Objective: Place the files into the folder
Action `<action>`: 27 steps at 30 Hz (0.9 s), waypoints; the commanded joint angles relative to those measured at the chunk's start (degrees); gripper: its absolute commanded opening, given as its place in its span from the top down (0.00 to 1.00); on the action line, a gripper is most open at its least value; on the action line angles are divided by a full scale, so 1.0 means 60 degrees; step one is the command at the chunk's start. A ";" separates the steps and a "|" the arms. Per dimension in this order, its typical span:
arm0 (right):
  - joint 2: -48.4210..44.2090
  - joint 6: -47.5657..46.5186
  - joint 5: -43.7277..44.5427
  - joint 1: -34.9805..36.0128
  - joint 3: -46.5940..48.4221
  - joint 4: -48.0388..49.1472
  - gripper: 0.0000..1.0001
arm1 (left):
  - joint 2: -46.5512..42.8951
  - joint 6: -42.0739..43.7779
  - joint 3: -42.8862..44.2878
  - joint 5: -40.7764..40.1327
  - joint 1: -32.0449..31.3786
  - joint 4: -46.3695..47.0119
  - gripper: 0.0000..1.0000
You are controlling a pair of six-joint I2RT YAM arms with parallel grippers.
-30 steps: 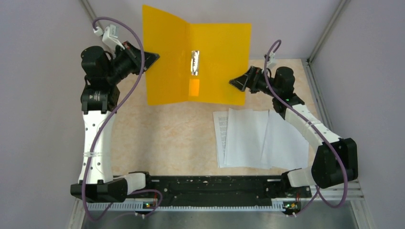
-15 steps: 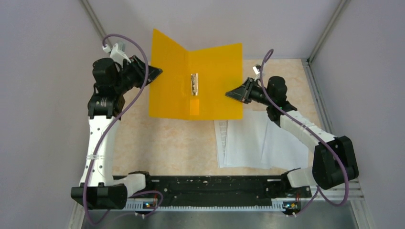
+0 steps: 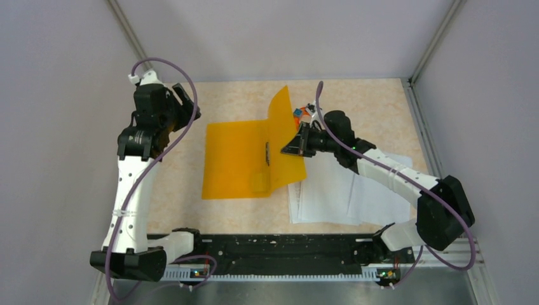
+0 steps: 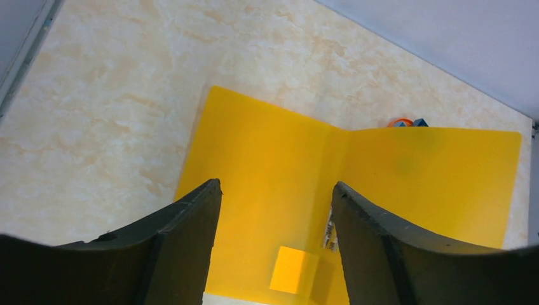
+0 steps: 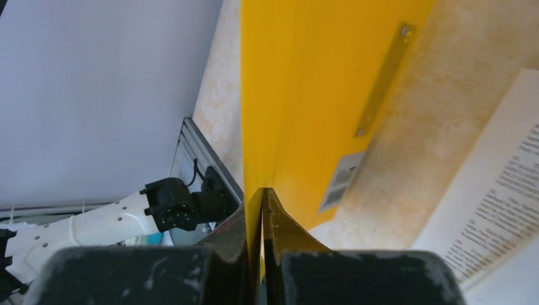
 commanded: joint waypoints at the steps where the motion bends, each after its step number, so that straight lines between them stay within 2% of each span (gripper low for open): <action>1: 0.0407 0.0484 -0.0274 0.0507 0.0836 0.1036 1.00 | -0.0267 -0.0160 -0.0165 0.0000 -0.0252 0.0201 0.35; 8: 0.0886 0.1262 -0.0769 0.0499 -0.0211 0.2018 1.00 | -0.0048 -0.1758 -0.3069 0.1272 -0.0930 0.1729 0.60; 11: 0.0898 0.0832 -0.0367 0.0437 -0.0450 0.1300 1.00 | 0.0055 -0.2206 -0.4114 0.1207 -0.1112 0.2400 0.67; 18: 0.1077 -0.0200 0.1275 0.0402 -0.0967 -0.0160 1.00 | 0.0659 -0.2957 -0.5582 0.1382 -0.1314 0.3019 0.90; 19: 0.1106 -0.0410 0.1639 0.0402 -0.0949 -0.0730 0.97 | 0.0700 -0.3102 -0.5812 0.1289 -0.1412 0.3141 0.93; 21: 0.1107 -0.0694 0.2340 0.0402 -0.0936 -0.1280 0.80 | 0.0760 -0.3401 -0.6161 0.0747 -0.1617 0.3186 0.99; 22: 0.1078 -0.0816 0.2643 0.0398 -0.0929 -0.1499 0.75 | 0.0764 -0.3524 -0.6318 0.0531 -0.1694 0.3195 1.00; 24: 0.0986 -0.1006 0.3228 0.0402 -0.0882 -0.1915 0.57 | 0.0741 -0.3749 -0.6626 0.0148 -0.1817 0.3181 1.00; 27: 0.0763 -0.1239 0.4025 0.0400 -0.0670 -0.2539 0.42 | 0.0663 -0.3964 -0.6922 -0.0108 -0.1965 0.3220 1.00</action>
